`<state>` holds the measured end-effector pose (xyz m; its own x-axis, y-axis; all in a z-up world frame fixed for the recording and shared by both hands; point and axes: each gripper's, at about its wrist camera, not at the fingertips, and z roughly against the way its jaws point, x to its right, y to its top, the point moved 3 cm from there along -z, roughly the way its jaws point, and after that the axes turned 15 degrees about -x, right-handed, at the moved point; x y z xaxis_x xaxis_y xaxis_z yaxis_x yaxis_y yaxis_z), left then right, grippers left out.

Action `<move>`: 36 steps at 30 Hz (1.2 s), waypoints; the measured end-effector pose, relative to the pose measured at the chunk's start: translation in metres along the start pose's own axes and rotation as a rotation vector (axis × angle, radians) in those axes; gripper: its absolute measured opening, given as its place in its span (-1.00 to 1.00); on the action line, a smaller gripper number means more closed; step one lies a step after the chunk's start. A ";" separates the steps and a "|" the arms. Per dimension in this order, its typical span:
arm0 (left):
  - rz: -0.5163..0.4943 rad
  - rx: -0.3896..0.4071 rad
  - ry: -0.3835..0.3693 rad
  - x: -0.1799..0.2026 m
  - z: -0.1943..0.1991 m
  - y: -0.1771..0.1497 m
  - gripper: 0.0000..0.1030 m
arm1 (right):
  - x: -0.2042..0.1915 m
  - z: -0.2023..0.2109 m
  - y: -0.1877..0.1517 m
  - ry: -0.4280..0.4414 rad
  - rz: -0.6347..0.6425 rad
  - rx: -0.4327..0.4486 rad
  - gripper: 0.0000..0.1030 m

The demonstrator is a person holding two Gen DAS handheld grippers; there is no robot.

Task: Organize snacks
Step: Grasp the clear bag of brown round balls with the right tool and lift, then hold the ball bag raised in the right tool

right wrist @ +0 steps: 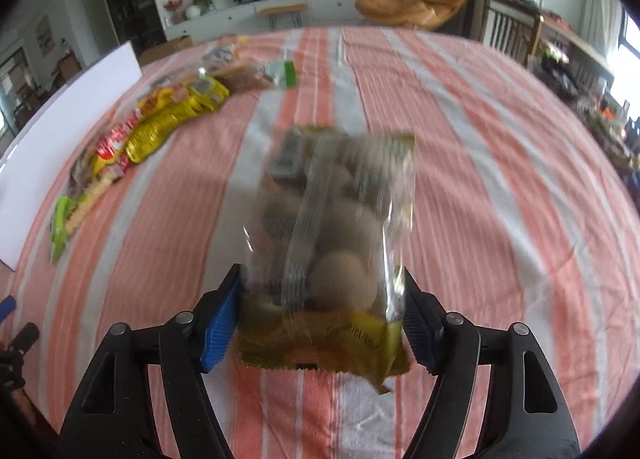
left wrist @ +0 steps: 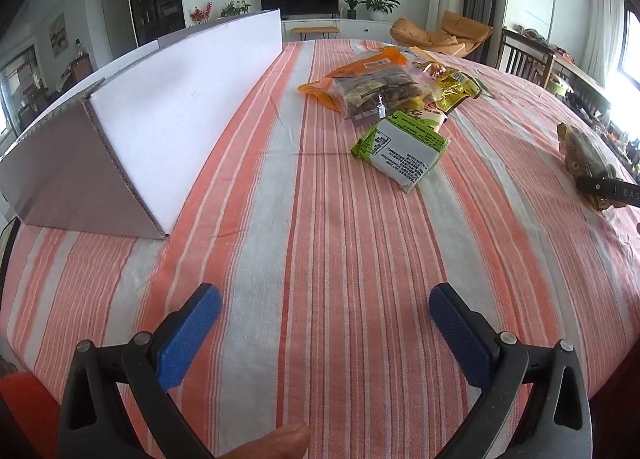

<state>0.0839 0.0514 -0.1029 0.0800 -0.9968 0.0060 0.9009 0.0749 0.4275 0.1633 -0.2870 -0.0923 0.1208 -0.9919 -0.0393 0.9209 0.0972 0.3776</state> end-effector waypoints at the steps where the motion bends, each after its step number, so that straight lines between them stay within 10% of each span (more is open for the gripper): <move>1: 0.000 0.000 0.000 0.000 0.000 0.000 1.00 | -0.002 0.002 -0.001 -0.012 0.004 0.019 0.52; 36: 0.007 -0.021 0.002 0.000 -0.001 0.002 1.00 | -0.009 -0.009 0.006 -0.065 -0.018 0.045 0.66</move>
<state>0.0860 0.0515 -0.1032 0.0877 -0.9961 0.0071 0.9092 0.0829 0.4080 0.1710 -0.2766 -0.0984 0.0783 -0.9968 0.0134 0.9048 0.0767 0.4189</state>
